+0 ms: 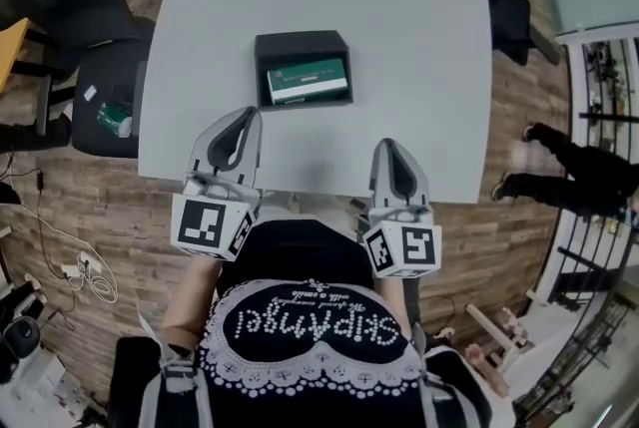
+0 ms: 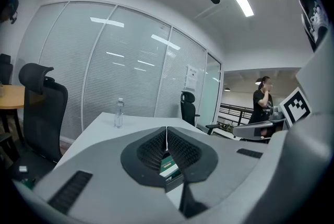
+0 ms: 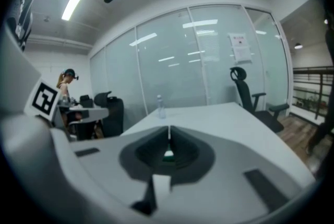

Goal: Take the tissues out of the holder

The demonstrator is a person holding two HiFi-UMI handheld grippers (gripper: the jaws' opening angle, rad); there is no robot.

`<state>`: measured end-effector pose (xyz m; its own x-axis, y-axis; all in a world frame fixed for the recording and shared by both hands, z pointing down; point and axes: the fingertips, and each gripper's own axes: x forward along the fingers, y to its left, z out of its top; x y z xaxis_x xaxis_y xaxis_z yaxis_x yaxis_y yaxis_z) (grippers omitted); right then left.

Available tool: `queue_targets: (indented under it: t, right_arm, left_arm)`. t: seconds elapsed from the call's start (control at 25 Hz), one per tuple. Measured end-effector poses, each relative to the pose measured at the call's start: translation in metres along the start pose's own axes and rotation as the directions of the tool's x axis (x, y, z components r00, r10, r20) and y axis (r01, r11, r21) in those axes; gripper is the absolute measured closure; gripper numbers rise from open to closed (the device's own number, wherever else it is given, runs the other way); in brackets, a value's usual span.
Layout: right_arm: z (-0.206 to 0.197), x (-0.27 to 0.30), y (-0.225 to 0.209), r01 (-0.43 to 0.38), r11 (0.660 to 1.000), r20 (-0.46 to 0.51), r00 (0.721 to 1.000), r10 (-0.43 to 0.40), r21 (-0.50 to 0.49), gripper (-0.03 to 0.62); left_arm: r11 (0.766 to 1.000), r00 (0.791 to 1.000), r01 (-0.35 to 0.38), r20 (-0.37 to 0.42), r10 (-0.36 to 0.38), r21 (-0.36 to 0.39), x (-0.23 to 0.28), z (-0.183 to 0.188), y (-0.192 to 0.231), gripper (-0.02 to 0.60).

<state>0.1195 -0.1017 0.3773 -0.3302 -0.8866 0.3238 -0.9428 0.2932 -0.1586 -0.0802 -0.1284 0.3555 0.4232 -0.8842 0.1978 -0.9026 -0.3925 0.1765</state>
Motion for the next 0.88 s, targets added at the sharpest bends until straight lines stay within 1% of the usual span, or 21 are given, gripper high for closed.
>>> queue_targets:
  t: [0.24,0.52,0.88]
  right_arm:
    - [0.005,0.01,-0.011,-0.031,0.999,-0.01,0.999,0.031,-0.009,0.56]
    - [0.002,0.015,-0.01,-0.069,0.998,-0.016,0.997,0.069,-0.009,0.56]
    - [0.007,0.014,-0.014,-0.075,0.997,-0.01,0.997,0.074,-0.009,0.56]
  left_arm:
    - [1.0,1.0,-0.024,0.004,0.024,0.0,0.008,0.003,-0.005,0.557]
    - [0.999,0.999,-0.034,-0.002,0.034,0.005,0.008,0.0,-0.009,0.557]
    - [0.999,0.999,-0.052,-0.007,0.052,0.014,0.007,0.003,-0.009,0.557]
